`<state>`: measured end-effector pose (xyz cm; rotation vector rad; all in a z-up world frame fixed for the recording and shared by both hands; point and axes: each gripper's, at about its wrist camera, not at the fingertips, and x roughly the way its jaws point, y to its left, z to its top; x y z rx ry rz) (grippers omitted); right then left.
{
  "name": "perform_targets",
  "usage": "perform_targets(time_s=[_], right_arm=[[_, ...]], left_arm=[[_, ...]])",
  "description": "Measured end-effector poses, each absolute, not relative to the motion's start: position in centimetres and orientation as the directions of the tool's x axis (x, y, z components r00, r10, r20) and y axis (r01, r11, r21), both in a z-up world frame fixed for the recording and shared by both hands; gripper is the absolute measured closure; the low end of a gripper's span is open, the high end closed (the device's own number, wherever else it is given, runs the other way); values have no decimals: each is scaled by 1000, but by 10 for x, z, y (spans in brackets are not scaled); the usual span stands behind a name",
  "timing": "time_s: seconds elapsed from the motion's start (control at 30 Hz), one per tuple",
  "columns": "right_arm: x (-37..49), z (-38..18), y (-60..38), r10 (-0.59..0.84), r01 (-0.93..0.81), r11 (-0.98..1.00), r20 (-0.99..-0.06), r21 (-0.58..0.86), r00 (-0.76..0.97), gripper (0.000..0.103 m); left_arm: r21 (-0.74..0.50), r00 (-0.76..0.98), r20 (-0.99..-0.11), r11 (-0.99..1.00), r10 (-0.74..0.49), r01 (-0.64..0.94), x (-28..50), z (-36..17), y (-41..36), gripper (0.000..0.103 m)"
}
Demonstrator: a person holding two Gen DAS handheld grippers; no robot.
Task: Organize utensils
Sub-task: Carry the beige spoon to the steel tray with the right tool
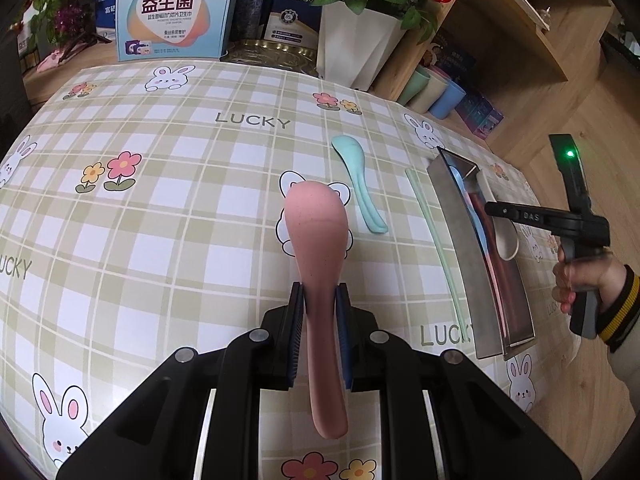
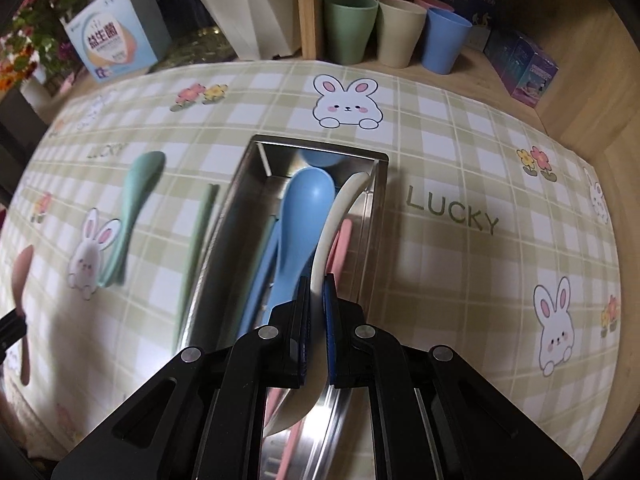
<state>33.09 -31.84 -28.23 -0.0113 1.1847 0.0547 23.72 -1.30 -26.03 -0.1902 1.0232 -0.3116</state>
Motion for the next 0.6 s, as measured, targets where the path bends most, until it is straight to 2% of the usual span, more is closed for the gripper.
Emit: perform_targets(time_s=[0.27,0.6], right_arm=[[345,-290,-315,-15,-25,999,-934,-25,356,96],[339,-273,-319,19,21,999,-909,31,416,95]], left_arm=[[-312,473,-808,936,-351,162,237,-262,-12,88],[-314,469,-807,934,-358,173,236,-259,-16,88]])
